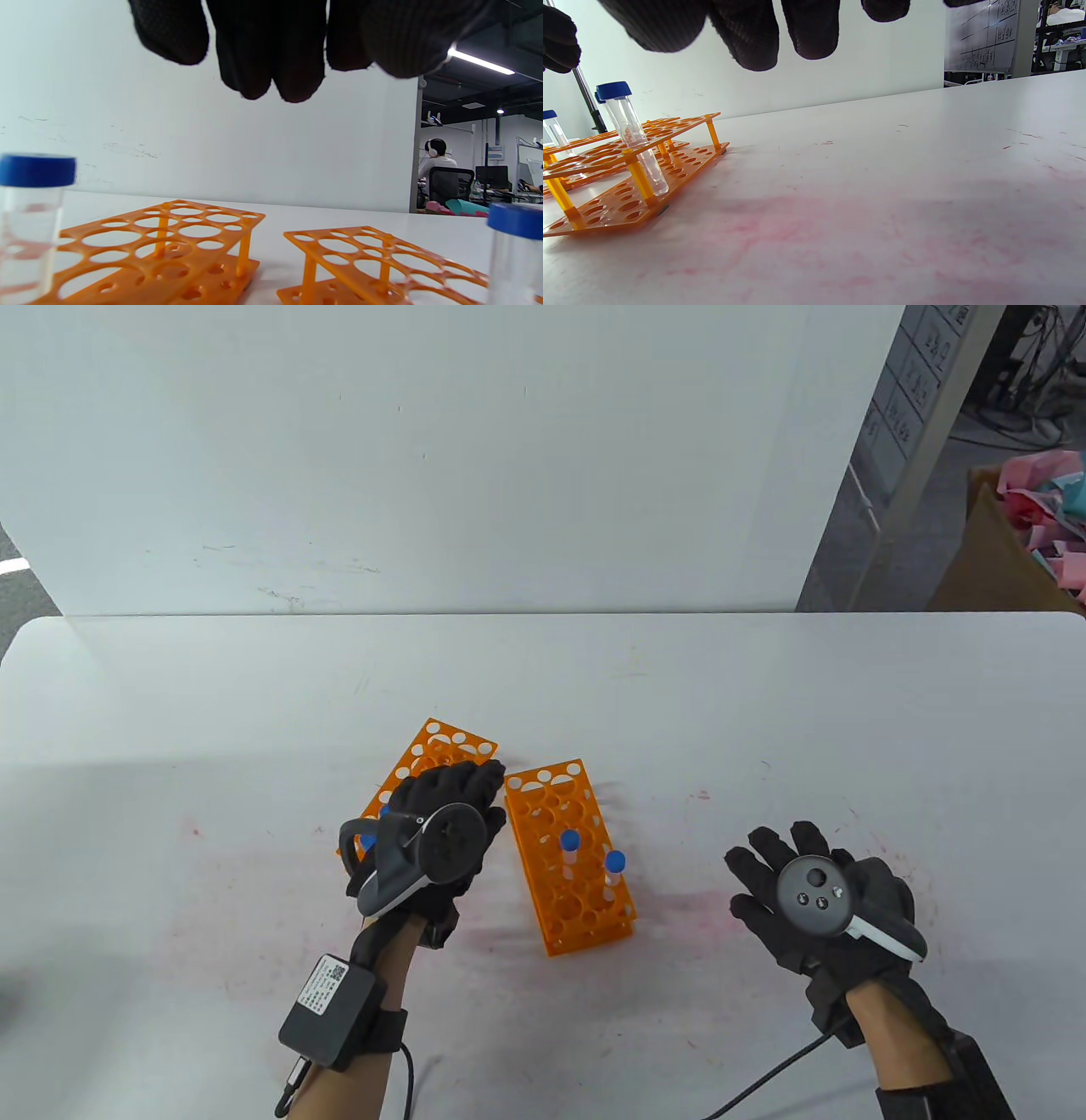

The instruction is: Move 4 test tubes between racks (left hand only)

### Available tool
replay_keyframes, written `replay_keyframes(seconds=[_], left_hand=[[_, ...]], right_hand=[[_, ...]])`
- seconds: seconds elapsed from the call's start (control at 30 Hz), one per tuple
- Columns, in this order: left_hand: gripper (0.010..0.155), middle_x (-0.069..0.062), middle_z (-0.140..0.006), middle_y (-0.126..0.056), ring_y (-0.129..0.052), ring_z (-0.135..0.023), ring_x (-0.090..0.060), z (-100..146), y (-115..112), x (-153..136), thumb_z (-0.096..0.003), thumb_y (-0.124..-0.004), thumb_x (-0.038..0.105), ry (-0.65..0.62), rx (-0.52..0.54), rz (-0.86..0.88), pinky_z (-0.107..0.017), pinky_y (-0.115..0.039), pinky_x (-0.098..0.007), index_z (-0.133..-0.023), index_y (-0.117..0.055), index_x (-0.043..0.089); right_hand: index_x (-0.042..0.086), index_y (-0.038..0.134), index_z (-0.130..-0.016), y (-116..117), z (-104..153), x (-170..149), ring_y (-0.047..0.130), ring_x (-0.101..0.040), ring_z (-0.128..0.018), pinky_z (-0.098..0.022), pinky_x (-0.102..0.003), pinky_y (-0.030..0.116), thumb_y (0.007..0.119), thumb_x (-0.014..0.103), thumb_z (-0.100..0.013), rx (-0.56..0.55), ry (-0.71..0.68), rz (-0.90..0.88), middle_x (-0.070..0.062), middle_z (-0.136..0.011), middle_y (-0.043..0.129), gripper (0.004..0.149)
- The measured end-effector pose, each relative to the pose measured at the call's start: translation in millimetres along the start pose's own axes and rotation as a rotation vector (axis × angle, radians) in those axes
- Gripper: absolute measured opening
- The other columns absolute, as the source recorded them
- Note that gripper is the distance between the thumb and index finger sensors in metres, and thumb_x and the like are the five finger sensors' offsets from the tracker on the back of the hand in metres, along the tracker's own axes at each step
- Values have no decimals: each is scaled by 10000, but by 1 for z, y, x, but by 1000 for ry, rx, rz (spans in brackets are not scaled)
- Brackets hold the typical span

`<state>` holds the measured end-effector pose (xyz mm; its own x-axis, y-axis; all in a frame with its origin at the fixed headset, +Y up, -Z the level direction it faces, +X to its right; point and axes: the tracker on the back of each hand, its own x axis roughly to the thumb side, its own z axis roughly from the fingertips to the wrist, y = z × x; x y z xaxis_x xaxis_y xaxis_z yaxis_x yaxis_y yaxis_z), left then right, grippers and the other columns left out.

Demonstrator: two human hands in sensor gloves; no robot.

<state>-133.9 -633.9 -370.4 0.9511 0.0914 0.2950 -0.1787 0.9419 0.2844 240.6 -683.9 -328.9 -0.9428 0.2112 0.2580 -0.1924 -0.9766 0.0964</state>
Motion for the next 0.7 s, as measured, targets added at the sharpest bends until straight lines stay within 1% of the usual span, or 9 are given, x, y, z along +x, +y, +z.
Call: replay_keyframes(seconds=[0.33,0.43,0.57,0.7], left_hand=[[581,26,-1057,-793,-835,-959,-284,-3,-17,37,-476,-752,496,-93,-68,-31,-702,-699,-575,-1027,-618,372],[628,23,-1086,-749,-825,-965,-286,-1,-26,46,-478,-749,497,-113,-71,-31,-705,-695,-573,-1060,-540,389],[646,28,-1093,-738,-817,-972,-285,-1,-34,54,-477,-745,508,-122,-106,-81,-708,-692,-571,-1069,-514,393],[632,18,-1091,-743,-819,-968,-294,0,-42,59,-479,-743,508,-112,-131,-80,-703,-694,-572,-1065,-539,383]], right_hand=[[273,528,-1076,0,0,-1,279,-538,-1030,-664,-774,341,583,527,-534,1,1,-3,-107,-1196,421,601],[275,527,-1076,0,0,-1,280,-539,-1029,-664,-774,341,582,528,-535,5,1,0,-108,-1196,420,600],[274,529,-1076,-1,0,-1,280,-538,-1030,-664,-774,341,583,527,-534,-1,3,-7,-106,-1196,421,600],[273,528,-1076,-1,0,-2,281,-538,-1029,-664,-774,342,583,527,-535,2,6,-8,-108,-1196,419,601]])
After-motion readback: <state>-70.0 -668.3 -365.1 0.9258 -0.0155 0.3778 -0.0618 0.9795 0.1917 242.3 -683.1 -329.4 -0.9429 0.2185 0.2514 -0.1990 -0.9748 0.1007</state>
